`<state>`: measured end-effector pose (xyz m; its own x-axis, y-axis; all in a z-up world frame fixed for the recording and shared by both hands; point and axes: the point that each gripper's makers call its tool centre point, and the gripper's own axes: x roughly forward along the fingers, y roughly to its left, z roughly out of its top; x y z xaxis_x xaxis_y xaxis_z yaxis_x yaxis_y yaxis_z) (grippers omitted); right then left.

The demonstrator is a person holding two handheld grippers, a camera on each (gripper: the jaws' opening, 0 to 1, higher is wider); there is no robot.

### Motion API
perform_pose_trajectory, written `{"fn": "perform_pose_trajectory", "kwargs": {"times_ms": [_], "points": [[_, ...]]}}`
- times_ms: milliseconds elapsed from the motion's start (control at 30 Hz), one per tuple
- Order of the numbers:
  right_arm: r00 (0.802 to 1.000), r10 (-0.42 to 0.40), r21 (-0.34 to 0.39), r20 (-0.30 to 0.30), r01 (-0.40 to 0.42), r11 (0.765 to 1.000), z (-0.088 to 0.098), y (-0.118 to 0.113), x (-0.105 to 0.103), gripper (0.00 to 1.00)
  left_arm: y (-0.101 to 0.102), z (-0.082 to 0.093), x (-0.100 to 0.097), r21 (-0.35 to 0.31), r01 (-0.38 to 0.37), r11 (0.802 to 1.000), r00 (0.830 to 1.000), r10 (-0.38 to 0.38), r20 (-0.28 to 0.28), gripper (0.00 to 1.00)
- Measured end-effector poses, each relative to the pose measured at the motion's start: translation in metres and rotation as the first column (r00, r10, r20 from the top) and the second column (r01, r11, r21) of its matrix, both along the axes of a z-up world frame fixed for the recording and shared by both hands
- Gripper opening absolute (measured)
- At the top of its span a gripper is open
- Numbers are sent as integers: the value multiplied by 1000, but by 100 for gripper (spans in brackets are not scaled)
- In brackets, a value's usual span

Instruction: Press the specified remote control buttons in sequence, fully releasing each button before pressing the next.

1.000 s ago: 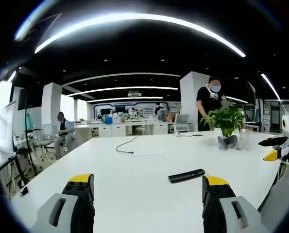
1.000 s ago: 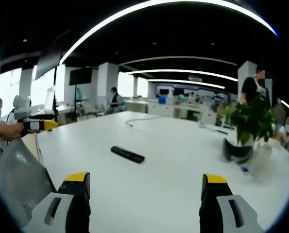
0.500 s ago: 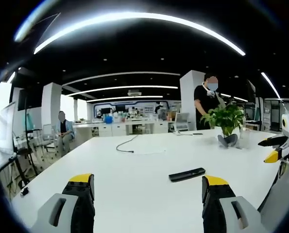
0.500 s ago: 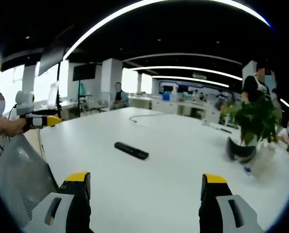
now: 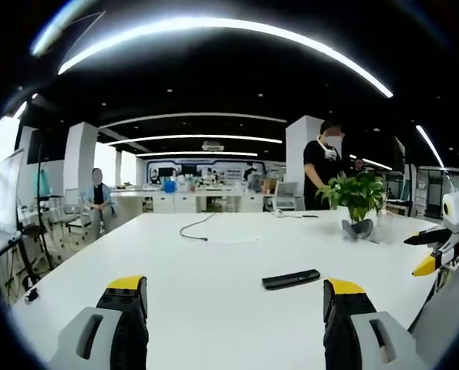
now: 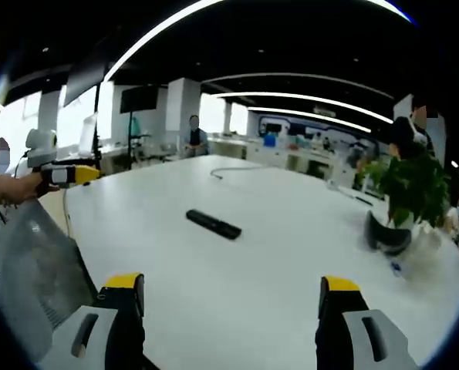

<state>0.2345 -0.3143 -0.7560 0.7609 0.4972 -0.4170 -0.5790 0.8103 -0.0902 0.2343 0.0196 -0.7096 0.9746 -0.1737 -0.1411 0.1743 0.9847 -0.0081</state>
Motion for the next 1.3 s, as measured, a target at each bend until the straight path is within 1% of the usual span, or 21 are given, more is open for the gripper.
{"fn": "perform_pose_trajectory", "kwargs": {"times_ms": [167,233,333,367,433,533,633,700,733,800,867,900,933,967,1000,1067,1100,1133,1167,1267,1300], "points": [[999,-20,7,-26,20,1000,-5,-6,2,93,-6,-3,3,14,17,1000,1000,-17,-23,99],[1000,-25,18,-19,26,999,-4,-6,3,93,-10,-3,3,-5,37,999,999,-37,-26,100],[999,-19,20,-46,20,1000,-8,-5,2,93,-17,-13,4,-15,71,997,992,-72,-102,100],[999,-15,24,-49,16,1000,-8,-4,1,93,-19,-15,5,-16,82,997,988,-83,-126,100],[998,-7,22,-57,8,1000,-10,-3,0,93,-32,-19,9,-24,139,990,975,-141,-173,100],[998,-5,16,-56,5,1000,-10,-3,0,92,-45,-18,16,32,229,973,955,-218,-200,100],[997,-21,21,-69,22,1000,-12,-7,1,91,-53,-18,22,54,272,961,941,-254,-226,100],[996,-24,26,-81,27,999,-14,-8,1,91,-58,-26,22,81,336,938,907,-300,-295,100],[995,-27,22,-92,29,999,-17,-9,0,91,-61,-31,23,101,375,922,884,-322,-338,100],[996,-26,20,-91,28,999,-17,-8,-1,91,-64,-35,26,123,425,897,857,-355,-374,100],[995,-24,18,-92,26,1000,-17,-8,-1,91,-72,-38,31,100,475,874,822,-401,-403,100],[995,-20,18,-95,22,1000,-17,-7,-1,91,-79,-38,33,78,510,857,797,-436,-419,100],[995,-20,15,-99,21,1000,-18,-7,-2,91,-81,-39,35,68,520,851,785,-446,-430,100],[995,-19,8,-102,20,1000,-19,-6,-2,91,-86,-42,37,53,542,839,763,-465,-448,100],[995,-21,5,-102,22,1000,-19,-7,-2,90,-88,-44,39,49,551,833,751,-470,-463,100],[994,-25,1,-103,25,1000,-19,-7,-1,92,-90,-46,45,68,565,822,745,-474,-469,100],[994,-30,0,-107,30,1000,-20,-8,-1,92,-91,-50,48,77,578,812,733,-476,-486,100],[994,-31,0,-107,32,999,-20,-8,-1,92,-92,-51,50,80,582,809,728,-475,-495,100],[993,-38,-5,-108,37,999,-20,-9,0,92,-93,-54,53,89,596,798,717,-480,-505,100],[993,-49,-2,-105,49,999,-20,-12,1,91,-94,-58,60,101,622,777,695,-487,-529,100],[993,-53,-4,-104,53,999,-20,-13,1,91,-94,-60,63,119,629,769,694,-486,-531,100]]}}
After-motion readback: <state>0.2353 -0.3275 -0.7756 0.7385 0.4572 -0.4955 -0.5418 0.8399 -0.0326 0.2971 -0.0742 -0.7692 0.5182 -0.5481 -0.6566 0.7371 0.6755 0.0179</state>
